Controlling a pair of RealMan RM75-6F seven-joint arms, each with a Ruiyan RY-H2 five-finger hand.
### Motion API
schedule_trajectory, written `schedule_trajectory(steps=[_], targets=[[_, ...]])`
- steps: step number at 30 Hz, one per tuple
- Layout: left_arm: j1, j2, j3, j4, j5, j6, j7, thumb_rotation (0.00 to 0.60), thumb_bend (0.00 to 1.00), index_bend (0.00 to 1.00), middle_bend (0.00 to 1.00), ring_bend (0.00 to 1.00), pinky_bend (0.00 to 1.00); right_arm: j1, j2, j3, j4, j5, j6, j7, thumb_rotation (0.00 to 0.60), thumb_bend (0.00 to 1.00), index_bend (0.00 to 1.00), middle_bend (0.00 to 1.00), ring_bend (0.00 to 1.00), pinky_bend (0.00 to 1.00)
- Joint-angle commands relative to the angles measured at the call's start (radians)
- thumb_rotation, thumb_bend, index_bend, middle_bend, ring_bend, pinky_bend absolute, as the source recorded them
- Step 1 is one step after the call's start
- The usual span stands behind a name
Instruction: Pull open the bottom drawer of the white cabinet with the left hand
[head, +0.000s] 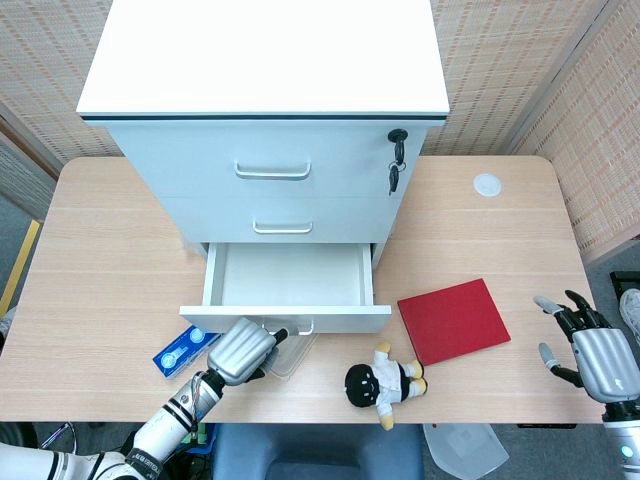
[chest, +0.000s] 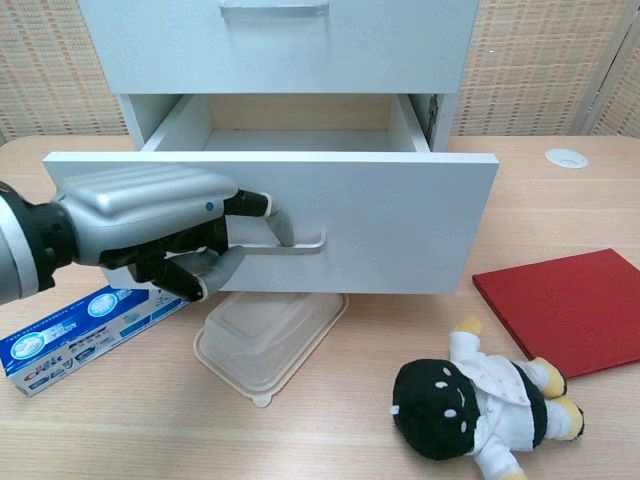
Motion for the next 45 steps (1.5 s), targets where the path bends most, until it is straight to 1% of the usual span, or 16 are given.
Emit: schedule_trajectory(steps=[1,9,14,17,19,23,24,26,32,35,38,41,45], targets=[[0.002,0.003,0.004,-0.006,0.004,-0.001,0.004,0.600,0.66,0.24,0.93,1.00,1.00,-0.001,0.000,0.000,0.000,0.000,0.001,0.000,0.600,0.35,0.19,0.30,0.18,0.26],[0.012,0.014,0.019,-0.036,0.028,0.000,0.012,0.600,0.66,0.24,0.92,1.00,1.00,-0.001,0.000,0.000,-0.001,-0.001,0.002,-0.001,0.600,0.35,0.19,0.30,0.18,0.26],[0.017,0.020,0.017,-0.042,0.041,0.006,0.013,0.600,0.66,0.24,0.92,0.99,1.00,-0.001,0.000,0.000,-0.002,-0.002,0.003,-0.002,0.600,0.35,0.19,0.30,0.18,0.26],[0.027,0.029,0.019,-0.048,0.071,0.020,0.000,0.600,0.66,0.24,0.91,0.98,1.00,-0.002,0.000,0.000,-0.002,-0.002,0.003,-0.002,0.600,0.35,0.19,0.30,0.18,0.26],[0.043,0.038,0.026,-0.047,0.111,0.040,-0.021,0.600,0.66,0.25,0.90,0.97,1.00,-0.002,0.001,0.000,-0.002,-0.002,0.003,-0.001,0.600,0.35,0.19,0.30,0.18,0.26],[0.092,0.046,0.045,-0.014,0.230,0.114,-0.083,0.600,0.66,0.31,0.85,0.93,1.00,-0.003,0.002,0.000,-0.002,-0.001,0.005,0.001,0.600,0.35,0.19,0.30,0.18,0.26],[0.110,0.042,0.054,0.008,0.278,0.145,-0.104,0.600,0.66,0.33,0.84,0.91,1.00,-0.004,0.002,0.001,-0.001,0.001,0.006,0.001,0.600,0.35,0.19,0.30,0.18,0.26],[0.139,0.049,0.076,0.031,0.337,0.179,-0.148,0.600,0.66,0.38,0.83,0.88,1.00,-0.003,0.002,0.002,-0.001,0.001,0.005,0.003,0.600,0.35,0.19,0.30,0.18,0.26],[0.206,0.091,0.103,0.069,0.428,0.263,-0.219,0.600,0.66,0.55,0.81,0.85,0.99,0.002,-0.003,0.003,-0.002,-0.007,0.006,0.004,0.600,0.35,0.19,0.30,0.18,0.26],[0.248,0.115,0.106,0.085,0.435,0.309,-0.260,0.600,0.66,0.61,0.81,0.85,0.99,0.004,-0.004,0.004,-0.003,-0.006,0.005,0.004,0.600,0.35,0.19,0.30,0.18,0.26],[0.292,0.145,0.110,0.115,0.436,0.352,-0.318,0.600,0.66,0.63,0.81,0.83,0.98,0.006,-0.004,0.006,-0.005,-0.006,0.004,0.005,0.600,0.35,0.19,0.30,0.18,0.26],[0.338,0.172,0.109,0.149,0.422,0.396,-0.377,0.600,0.66,0.64,0.80,0.79,0.92,0.008,-0.004,0.007,-0.005,-0.008,0.003,0.006,0.600,0.35,0.19,0.30,0.18,0.26],[0.394,0.198,0.099,0.195,0.369,0.433,-0.407,0.600,0.66,0.61,0.78,0.76,0.88,0.012,-0.006,0.005,-0.006,-0.008,-0.005,0.005,0.600,0.35,0.19,0.30,0.18,0.26]])
